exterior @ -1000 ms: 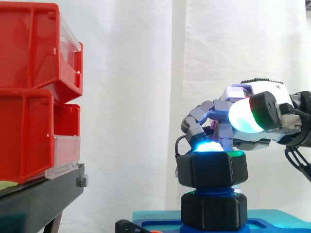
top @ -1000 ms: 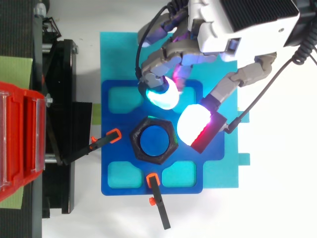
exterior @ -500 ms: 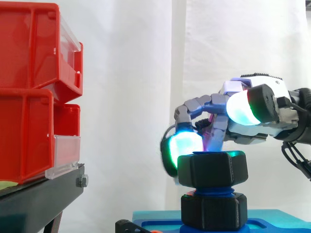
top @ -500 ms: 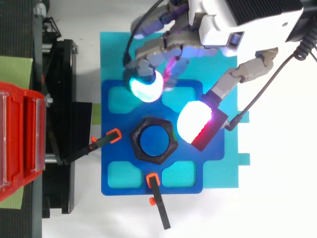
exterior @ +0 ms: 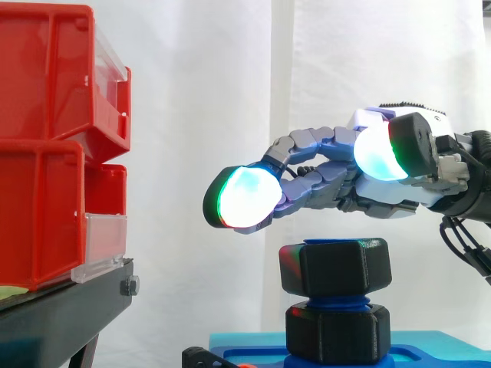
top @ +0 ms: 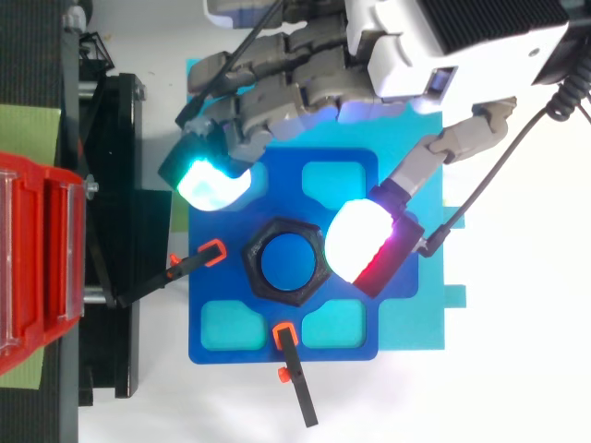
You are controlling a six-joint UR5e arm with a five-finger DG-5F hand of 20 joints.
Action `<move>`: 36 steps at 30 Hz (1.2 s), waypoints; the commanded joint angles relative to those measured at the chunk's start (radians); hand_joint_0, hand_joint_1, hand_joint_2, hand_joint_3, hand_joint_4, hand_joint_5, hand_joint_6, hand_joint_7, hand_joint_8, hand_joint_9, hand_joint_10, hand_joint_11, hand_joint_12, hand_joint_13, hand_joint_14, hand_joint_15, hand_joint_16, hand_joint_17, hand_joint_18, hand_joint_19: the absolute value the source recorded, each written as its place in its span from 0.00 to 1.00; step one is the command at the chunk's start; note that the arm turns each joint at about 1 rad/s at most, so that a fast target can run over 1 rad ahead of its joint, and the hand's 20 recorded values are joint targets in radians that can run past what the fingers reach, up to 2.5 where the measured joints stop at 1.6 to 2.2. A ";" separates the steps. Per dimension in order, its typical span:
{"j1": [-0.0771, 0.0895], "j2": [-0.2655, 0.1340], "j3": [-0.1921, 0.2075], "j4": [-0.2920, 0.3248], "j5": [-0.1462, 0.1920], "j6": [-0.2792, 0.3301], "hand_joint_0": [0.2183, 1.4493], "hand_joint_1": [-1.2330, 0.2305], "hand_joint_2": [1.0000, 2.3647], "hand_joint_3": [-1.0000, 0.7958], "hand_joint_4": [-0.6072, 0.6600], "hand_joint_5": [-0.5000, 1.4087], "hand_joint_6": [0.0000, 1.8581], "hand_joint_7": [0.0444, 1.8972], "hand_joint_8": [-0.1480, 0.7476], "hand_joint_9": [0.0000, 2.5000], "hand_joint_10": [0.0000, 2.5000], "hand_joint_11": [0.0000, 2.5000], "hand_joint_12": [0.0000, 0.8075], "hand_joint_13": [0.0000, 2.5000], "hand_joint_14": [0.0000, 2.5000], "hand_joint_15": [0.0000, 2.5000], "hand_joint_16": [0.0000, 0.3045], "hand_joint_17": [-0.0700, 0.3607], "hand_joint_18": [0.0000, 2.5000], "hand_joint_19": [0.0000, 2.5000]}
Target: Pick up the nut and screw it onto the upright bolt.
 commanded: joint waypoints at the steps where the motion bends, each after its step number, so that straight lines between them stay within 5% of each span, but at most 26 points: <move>1: 0.014 0.000 0.000 -0.026 0.008 0.001 0.19 0.64 0.00 0.28 0.52 0.14 0.27 0.28 0.38 0.16 0.00 0.00 0.37 0.13 0.00 0.00 0.11 0.34 0.00 0.00; 7: 0.037 0.000 -0.001 -0.089 0.028 0.001 0.19 0.64 0.00 0.28 0.52 0.14 0.27 0.28 0.38 0.15 0.00 0.00 0.38 0.12 0.00 0.00 0.12 0.35 0.00 0.00; 17: 0.058 0.000 0.000 -0.099 0.036 0.001 0.19 0.64 0.00 0.28 0.53 0.14 0.27 0.30 0.39 0.14 0.00 0.00 0.39 0.12 0.00 0.00 0.12 0.35 0.00 0.00; 36: 0.055 0.000 0.000 -0.083 0.037 0.000 0.21 0.63 0.00 0.28 0.63 0.18 0.27 0.45 0.44 0.17 0.00 0.00 0.36 0.17 0.00 0.00 0.09 0.30 0.01 0.00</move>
